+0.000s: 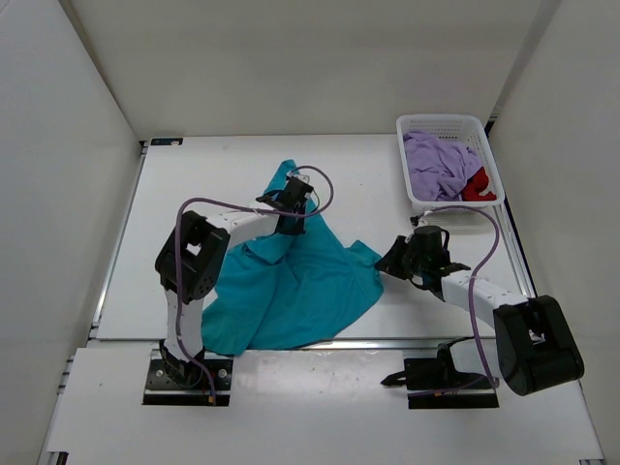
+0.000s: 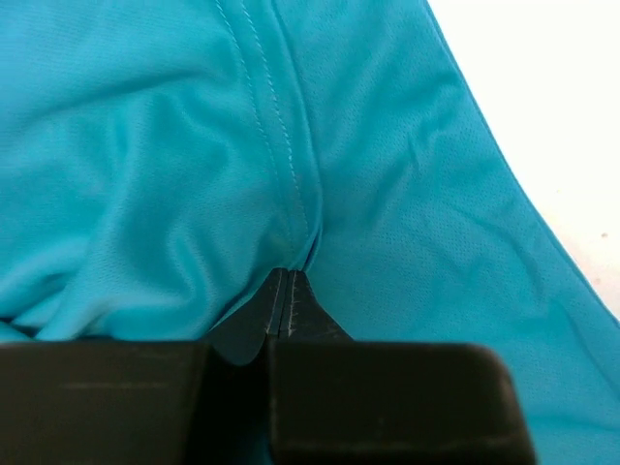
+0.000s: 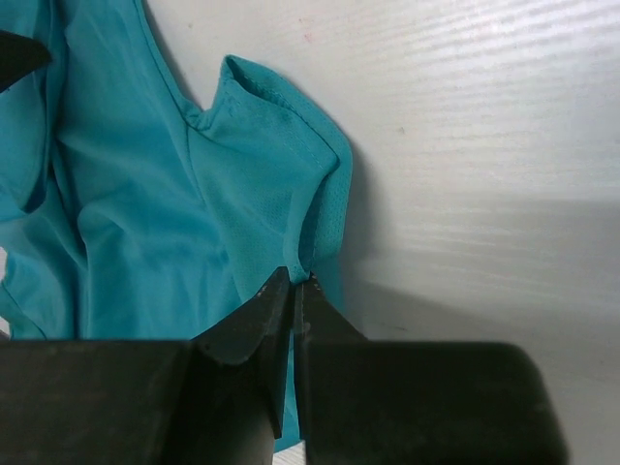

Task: Fold and stack the t-shirts
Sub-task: Flatten out the tshirt

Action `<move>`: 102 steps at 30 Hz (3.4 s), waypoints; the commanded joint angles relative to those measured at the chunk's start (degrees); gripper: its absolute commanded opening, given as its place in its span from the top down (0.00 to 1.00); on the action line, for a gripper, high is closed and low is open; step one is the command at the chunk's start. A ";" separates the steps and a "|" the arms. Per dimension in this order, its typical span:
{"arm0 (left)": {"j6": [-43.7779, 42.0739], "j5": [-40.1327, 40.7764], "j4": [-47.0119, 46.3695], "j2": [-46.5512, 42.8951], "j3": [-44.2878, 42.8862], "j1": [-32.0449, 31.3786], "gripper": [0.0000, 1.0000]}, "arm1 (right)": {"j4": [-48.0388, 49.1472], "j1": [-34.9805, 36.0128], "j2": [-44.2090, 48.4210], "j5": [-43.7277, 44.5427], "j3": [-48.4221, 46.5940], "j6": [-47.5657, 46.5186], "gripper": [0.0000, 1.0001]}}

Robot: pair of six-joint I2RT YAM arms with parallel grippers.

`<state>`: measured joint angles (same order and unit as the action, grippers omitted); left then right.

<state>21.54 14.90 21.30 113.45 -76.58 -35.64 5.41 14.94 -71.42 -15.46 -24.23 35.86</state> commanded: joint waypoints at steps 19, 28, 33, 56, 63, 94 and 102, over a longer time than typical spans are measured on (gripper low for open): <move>16.32 -31.83 0.10 -5.31 -45.62 28.49 1.00 | -39.29 2.80 -32.54 4.47 -106.89 -16.48 1.00; 27.33 -33.35 -33.85 -32.24 19.91 47.49 0.55 | -25.76 25.90 -8.44 21.25 -62.81 -25.95 1.00; 28.20 -38.96 -34.92 -27.40 33.31 53.20 0.04 | -20.17 28.57 -0.21 16.26 -34.53 -18.73 1.00; 10.36 -6.80 -9.78 -45.78 41.41 34.39 0.53 | -8.06 15.21 7.52 6.68 -3.55 -8.26 1.00; 13.43 -11.73 -16.11 -35.85 39.23 39.15 0.14 | -4.28 15.83 3.48 3.34 -3.81 -8.35 1.00; 10.63 -16.22 -2.05 -58.33 9.51 36.34 0.99 | -13.58 15.30 23.16 11.59 -7.86 -7.56 1.00; 8.88 -15.94 0.23 -49.41 2.67 33.79 1.00 | -13.32 10.47 22.38 10.54 -5.92 -6.76 1.00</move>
<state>32.56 -1.80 20.18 59.29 -68.71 -0.25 -9.37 26.28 -47.79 -6.22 -30.11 28.51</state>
